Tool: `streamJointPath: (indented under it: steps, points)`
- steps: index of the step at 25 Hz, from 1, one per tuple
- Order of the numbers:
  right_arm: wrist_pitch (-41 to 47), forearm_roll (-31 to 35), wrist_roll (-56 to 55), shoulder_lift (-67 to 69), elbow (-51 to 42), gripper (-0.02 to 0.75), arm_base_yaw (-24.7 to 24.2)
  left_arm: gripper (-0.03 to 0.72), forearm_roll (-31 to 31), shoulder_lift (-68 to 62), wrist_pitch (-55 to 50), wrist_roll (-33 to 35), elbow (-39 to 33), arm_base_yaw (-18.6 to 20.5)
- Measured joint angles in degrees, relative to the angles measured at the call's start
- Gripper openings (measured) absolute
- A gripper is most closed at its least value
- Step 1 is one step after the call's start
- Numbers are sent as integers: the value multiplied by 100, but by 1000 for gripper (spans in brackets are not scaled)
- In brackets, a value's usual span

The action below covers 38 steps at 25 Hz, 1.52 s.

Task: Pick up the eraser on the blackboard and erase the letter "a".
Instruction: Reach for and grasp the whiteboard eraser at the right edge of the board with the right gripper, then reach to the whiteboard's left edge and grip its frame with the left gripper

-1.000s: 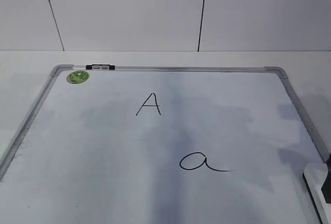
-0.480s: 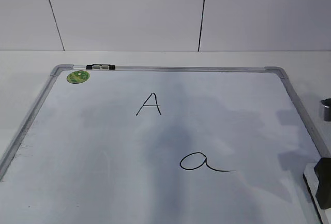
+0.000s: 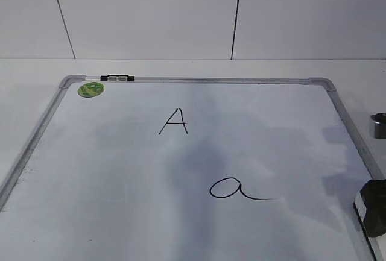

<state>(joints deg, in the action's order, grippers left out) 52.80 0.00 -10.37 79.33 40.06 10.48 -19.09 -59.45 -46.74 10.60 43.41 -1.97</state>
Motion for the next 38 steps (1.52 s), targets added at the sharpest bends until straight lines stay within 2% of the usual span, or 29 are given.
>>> streamJointPath:
  steps: [38]
  points:
    - [-46, 0, -135, 404, 35, 654, 0, 405, -15, 0, 131, 0, 0, 0]
